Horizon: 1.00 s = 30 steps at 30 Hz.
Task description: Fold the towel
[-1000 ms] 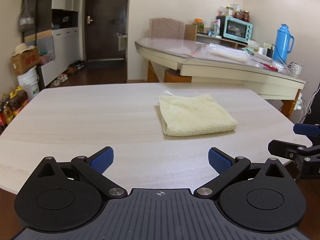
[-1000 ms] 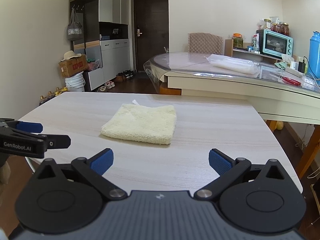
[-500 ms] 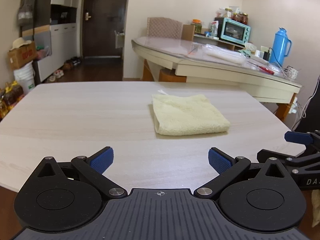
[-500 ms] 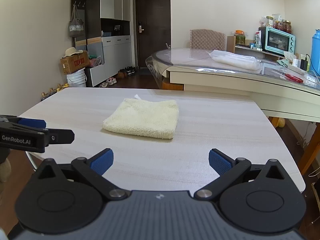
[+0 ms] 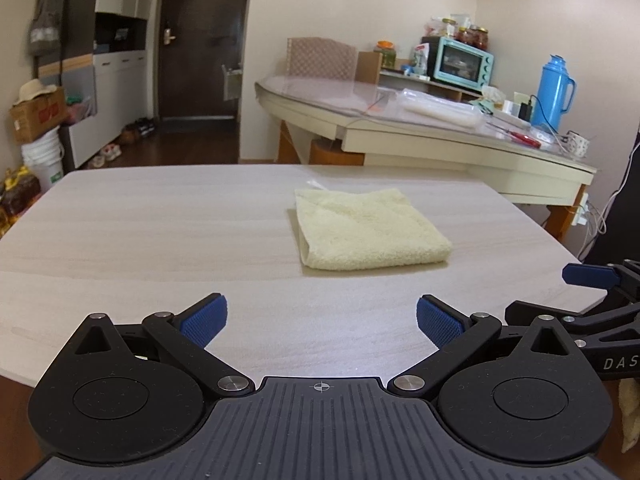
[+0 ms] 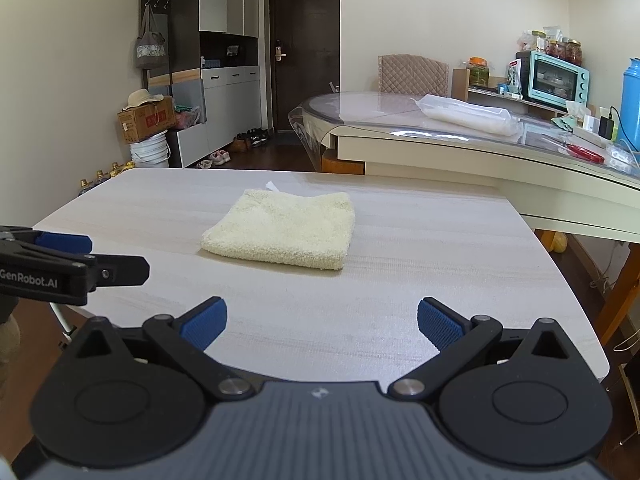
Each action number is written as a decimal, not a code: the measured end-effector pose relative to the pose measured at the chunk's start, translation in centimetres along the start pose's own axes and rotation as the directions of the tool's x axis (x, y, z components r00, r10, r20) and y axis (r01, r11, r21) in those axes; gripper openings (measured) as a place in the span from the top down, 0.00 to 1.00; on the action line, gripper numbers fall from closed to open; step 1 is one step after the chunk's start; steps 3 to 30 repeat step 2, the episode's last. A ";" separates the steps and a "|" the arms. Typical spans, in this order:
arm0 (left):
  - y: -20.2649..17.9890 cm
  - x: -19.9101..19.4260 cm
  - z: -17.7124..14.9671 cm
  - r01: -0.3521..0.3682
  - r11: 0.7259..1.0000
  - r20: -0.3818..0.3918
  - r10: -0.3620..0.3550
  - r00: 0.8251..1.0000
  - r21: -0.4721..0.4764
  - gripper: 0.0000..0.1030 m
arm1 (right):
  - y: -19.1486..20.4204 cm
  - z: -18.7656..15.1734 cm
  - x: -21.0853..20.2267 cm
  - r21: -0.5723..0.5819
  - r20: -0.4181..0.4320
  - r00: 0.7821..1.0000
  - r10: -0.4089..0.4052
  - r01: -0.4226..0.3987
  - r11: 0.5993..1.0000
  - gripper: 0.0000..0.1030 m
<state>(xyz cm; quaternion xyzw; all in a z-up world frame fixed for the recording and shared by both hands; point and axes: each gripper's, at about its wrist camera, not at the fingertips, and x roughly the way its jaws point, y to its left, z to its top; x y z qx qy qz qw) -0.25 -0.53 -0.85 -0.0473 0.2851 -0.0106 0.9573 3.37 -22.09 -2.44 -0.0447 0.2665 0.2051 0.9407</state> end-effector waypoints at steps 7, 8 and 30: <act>-0.1 0.1 0.0 -0.002 1.000 -0.002 0.002 1.000 0.003 0.00 | 0.0 0.0 0.0 0.001 0.001 1.000 -0.001 0.001 1.000 0.00; -0.1 0.1 0.0 -0.002 1.000 -0.002 0.002 1.000 0.003 0.00 | 0.0 0.0 0.0 0.001 0.001 1.000 -0.001 0.001 1.000 0.00; -0.1 0.1 0.0 -0.002 1.000 -0.002 0.002 1.000 0.003 0.00 | 0.0 0.0 0.0 0.001 0.001 1.000 -0.001 0.001 1.000 0.00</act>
